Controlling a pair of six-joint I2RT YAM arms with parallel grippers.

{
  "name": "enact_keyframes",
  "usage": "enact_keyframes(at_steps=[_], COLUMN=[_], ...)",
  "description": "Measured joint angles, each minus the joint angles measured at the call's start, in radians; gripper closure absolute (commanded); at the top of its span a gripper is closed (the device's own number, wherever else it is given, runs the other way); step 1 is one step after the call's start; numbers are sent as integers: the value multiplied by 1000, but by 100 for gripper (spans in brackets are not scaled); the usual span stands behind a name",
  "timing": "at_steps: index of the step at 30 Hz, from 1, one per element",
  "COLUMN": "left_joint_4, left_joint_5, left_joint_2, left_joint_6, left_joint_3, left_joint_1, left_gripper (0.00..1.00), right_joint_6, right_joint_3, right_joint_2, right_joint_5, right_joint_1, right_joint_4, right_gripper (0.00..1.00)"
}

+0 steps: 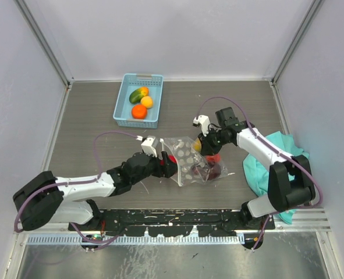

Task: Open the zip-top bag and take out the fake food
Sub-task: Pick up the fake fruit from the zipper food storage bag, then place the fake fruit in the bin.

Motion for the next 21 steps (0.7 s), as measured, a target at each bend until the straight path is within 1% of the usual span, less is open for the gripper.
enact_keyframes(at_steps=[4,8,13,21], left_joint_4=[-55,-108,-175,-257], left_joint_5=[10,17,24,41], left_joint_2=[-56,-106,-148,-188], left_joint_6=[-51,-89,-121,-144], left_joint_3=[-3,-4,-4,-4], left_joint_1=[27,51,73,117], left_gripper=[81,81,83,85], right_joint_6=[-10,-5,-5,-6], right_joint_3=[-2,-2,-2,-2], right_joint_2=[-64,-111,-163,-172], right_joint_5=[-33,-87,-152,-193], right_joint_1=[0,0,0,0], right_joint_4=[-4,-14,-25,-42], right_gripper=[81,76,75,74])
